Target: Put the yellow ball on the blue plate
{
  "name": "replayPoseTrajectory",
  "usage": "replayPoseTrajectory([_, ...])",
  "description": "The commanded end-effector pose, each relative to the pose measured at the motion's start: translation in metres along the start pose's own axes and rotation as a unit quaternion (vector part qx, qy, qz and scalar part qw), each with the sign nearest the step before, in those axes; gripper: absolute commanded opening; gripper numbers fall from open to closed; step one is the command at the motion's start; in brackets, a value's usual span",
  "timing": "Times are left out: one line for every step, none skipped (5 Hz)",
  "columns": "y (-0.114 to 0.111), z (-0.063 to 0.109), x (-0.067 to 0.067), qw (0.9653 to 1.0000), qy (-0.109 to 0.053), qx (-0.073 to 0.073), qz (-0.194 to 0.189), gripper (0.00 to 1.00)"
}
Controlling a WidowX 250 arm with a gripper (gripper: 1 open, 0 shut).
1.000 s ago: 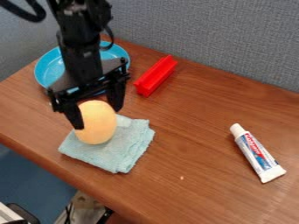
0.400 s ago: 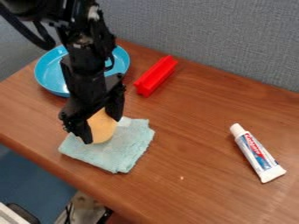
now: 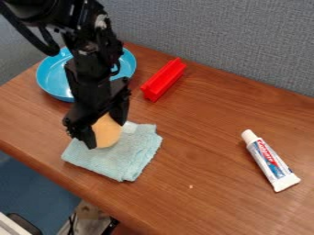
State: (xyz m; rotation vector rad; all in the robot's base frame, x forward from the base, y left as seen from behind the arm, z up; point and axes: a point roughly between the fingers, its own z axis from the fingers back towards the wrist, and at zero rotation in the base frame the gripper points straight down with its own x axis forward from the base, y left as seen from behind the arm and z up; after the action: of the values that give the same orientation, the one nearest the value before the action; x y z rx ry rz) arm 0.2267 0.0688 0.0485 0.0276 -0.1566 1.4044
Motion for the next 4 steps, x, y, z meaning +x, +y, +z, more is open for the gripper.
replayPoseTrajectory([0.0036,-0.0029,0.0071,0.9998,-0.015,0.006,0.008,1.0])
replayPoseTrajectory([0.0045,-0.0047,0.0084,0.9997,-0.021,0.009,0.008,1.0])
replayPoseTrajectory([0.0056,-0.0058,0.0091,0.9995,-0.027,0.013,0.007,1.0])
replayPoseTrajectory([0.0065,-0.0071,0.0094,0.9993,-0.032,0.018,0.005,1.0])
